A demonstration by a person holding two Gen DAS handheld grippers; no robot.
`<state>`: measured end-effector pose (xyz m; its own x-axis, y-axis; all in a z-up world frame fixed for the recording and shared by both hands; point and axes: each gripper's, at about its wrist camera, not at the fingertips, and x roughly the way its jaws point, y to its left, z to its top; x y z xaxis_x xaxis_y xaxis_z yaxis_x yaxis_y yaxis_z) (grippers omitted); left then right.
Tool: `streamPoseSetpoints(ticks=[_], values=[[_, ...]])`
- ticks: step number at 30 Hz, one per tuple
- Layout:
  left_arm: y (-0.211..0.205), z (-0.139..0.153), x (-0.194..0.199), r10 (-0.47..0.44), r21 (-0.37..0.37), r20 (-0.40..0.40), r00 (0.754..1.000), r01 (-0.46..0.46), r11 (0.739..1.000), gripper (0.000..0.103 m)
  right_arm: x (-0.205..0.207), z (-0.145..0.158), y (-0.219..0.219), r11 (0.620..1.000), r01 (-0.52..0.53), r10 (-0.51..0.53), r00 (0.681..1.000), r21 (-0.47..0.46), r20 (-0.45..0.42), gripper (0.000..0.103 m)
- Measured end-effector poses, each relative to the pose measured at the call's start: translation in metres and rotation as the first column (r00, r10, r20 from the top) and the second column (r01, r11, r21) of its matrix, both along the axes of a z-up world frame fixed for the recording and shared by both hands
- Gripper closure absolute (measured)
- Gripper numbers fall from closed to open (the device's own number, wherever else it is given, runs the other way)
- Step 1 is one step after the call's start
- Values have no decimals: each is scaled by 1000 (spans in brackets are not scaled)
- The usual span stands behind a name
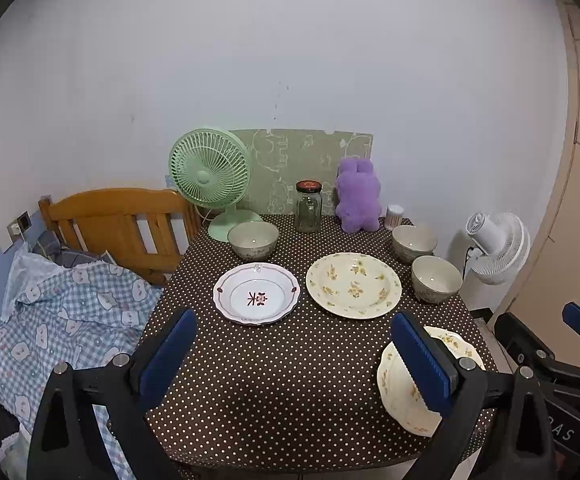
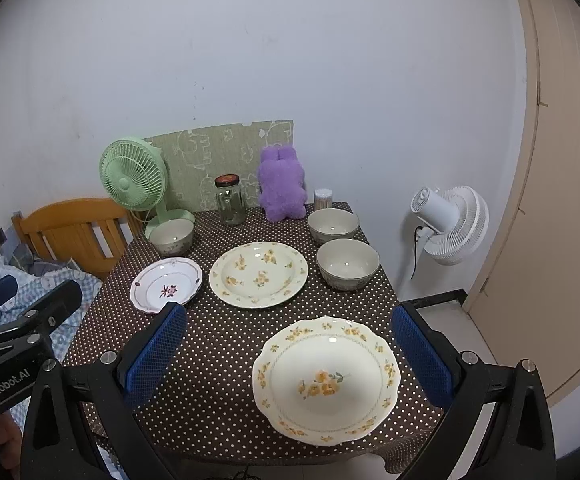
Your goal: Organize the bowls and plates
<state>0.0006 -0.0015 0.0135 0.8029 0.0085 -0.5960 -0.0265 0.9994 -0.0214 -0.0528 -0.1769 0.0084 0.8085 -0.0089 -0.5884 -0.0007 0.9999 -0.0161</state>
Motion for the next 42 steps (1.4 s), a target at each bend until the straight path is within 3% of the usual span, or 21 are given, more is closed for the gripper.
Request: streamPoseSetpoints(ticks=[7, 12, 17, 20, 28, 35, 42], values=[[7, 2, 14, -21, -8, -50, 999, 21, 1000, 5, 10, 6, 9, 999, 14, -16, 999, -35, -40, 0], [15, 2, 19, -42, -22, -49, 998, 41, 999, 5, 12, 15, 17, 1000, 11, -12, 1000, -22, -2, 0], [16, -3, 28, -72, 22, -48, 996, 73, 997, 6, 14, 18, 25, 999, 31, -31, 1000, -21, 2, 0], [17, -7, 34, -81, 28, -84, 993, 84, 996, 8, 15, 11, 24, 999, 49, -49, 999, 3, -9, 1], [-4, -29, 45, -106, 31, -61, 993, 108, 994, 10, 26, -10, 6, 997, 49, -46, 998, 52, -52, 4], [-40, -50, 61, -97, -4, -63, 993, 97, 995, 13, 48, -28, -26, 999, 30, -29, 999, 18, -41, 4], [-76, -84, 82, -83, -16, -123, 989, 82, 997, 17, 76, -59, -64, 1000, 26, -26, 996, 0, -84, 9]])
